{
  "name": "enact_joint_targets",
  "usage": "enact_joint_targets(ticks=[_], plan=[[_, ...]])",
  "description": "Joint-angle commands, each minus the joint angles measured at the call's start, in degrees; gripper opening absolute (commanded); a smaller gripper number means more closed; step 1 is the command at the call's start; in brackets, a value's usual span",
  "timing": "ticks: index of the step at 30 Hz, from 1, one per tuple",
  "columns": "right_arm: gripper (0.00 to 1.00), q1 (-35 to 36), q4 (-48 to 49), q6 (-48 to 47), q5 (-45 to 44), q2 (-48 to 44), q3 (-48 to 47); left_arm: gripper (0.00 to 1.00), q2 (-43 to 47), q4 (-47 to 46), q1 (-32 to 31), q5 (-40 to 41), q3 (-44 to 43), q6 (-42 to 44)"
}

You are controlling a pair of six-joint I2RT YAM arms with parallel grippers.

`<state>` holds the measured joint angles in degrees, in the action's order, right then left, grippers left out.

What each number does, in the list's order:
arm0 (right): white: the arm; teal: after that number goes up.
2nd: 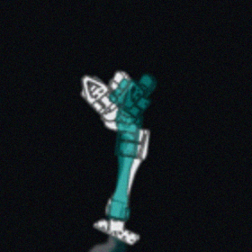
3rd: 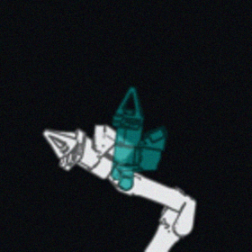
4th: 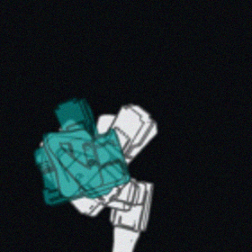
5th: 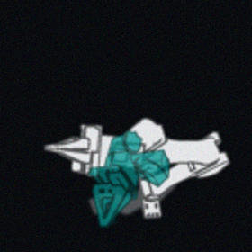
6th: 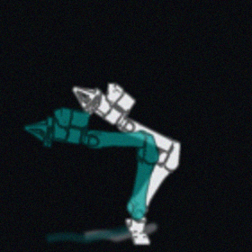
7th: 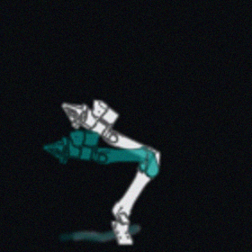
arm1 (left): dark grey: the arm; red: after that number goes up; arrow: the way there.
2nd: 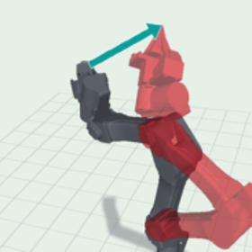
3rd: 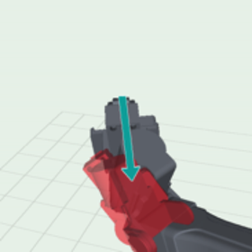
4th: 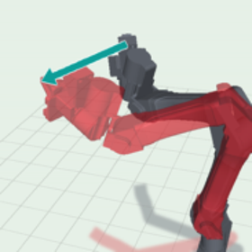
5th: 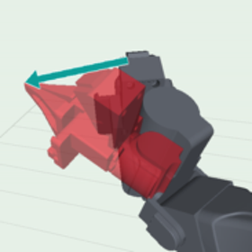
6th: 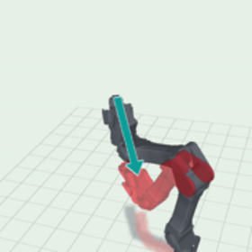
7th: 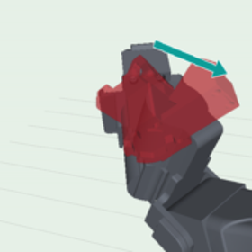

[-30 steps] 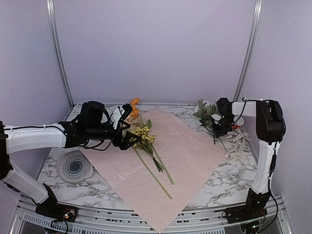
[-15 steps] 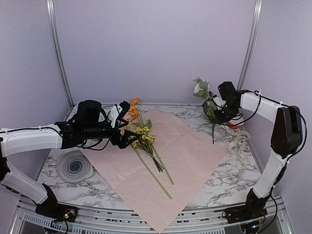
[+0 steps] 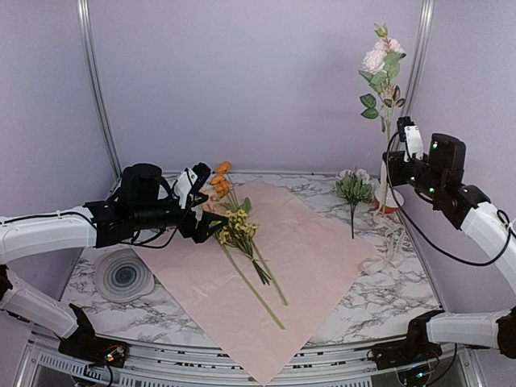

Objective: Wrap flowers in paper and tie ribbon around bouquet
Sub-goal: Place the fake flower at the corner of the board.

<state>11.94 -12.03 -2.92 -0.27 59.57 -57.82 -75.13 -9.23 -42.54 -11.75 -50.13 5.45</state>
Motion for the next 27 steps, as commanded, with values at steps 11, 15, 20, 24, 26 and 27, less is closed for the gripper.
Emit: enact_joint_targets(ticks=[11, 15, 20, 24, 26, 27], plan=[[0.01, -7.29, -17.37, 13.27, 14.06, 10.02, -12.23, 0.99, 1.01, -1.24, -0.57, 1.52, 0.65, 1.28], [0.0, -7.17, -30.56, 13.01, 8.67, 17.56, -13.04, 0.99, 0.79, -1.31, -0.61, 1.64, 0.67, 1.45], [0.02, -5.9, -29.69, 14.51, 12.74, 20.51, -3.54, 0.99, -0.09, -1.01, -0.7, 1.64, 0.3, 1.32], [0.15, -5.11, -28.63, 14.64, 8.44, 25.08, -0.14, 0.99, 0.11, -0.88, -0.7, 1.77, 0.29, 1.33], [0.26, -5.26, -28.32, 14.3, 5.79, 27.75, 0.24, 0.99, 0.29, -0.92, -0.78, 1.82, 0.38, 1.42], [0.32, -5.26, -28.17, 14.18, 4.54, 28.8, -0.02, 0.99, 0.38, -0.84, -0.79, 1.94, 0.38, 1.5]])
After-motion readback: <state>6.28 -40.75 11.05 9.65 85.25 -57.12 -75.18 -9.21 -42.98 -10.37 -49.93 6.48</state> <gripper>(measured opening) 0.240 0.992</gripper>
